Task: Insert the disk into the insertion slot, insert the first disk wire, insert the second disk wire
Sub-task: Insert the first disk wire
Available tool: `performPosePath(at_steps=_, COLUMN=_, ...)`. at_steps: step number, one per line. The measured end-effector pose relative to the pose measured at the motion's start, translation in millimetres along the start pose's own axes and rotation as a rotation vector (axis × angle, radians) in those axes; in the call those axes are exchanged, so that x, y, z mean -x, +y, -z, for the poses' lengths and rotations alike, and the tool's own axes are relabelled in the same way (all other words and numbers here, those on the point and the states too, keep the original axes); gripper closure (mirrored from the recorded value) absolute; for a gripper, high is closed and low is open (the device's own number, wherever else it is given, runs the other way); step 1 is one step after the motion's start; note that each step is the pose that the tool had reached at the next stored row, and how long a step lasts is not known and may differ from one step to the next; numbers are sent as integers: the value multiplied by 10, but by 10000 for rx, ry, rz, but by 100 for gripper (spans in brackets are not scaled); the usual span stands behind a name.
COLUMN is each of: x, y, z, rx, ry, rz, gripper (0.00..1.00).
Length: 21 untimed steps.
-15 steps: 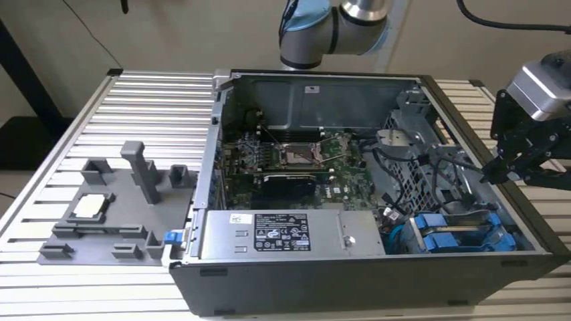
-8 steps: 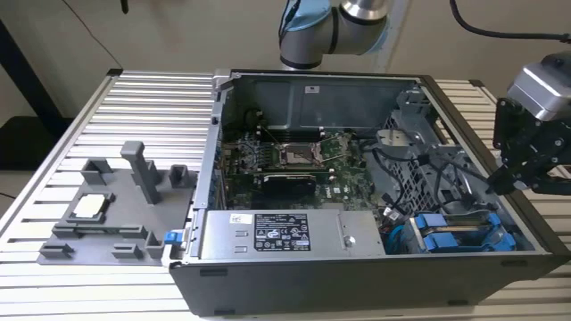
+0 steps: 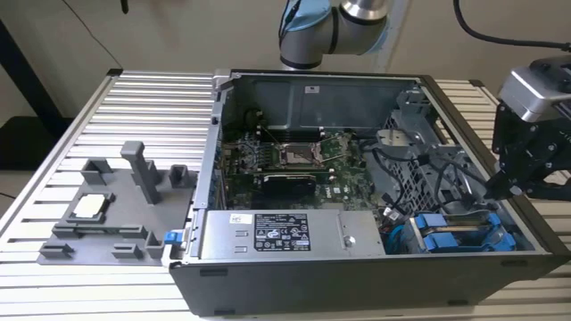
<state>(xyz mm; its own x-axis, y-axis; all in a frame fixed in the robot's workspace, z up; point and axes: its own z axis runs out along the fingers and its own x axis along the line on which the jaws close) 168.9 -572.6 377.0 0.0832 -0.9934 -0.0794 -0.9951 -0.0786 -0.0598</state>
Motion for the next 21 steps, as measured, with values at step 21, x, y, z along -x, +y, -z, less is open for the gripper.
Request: performPosePath(at_steps=21, x=-9, y=31, z=-171, rx=295, ry=242, rz=-636, gripper=81)
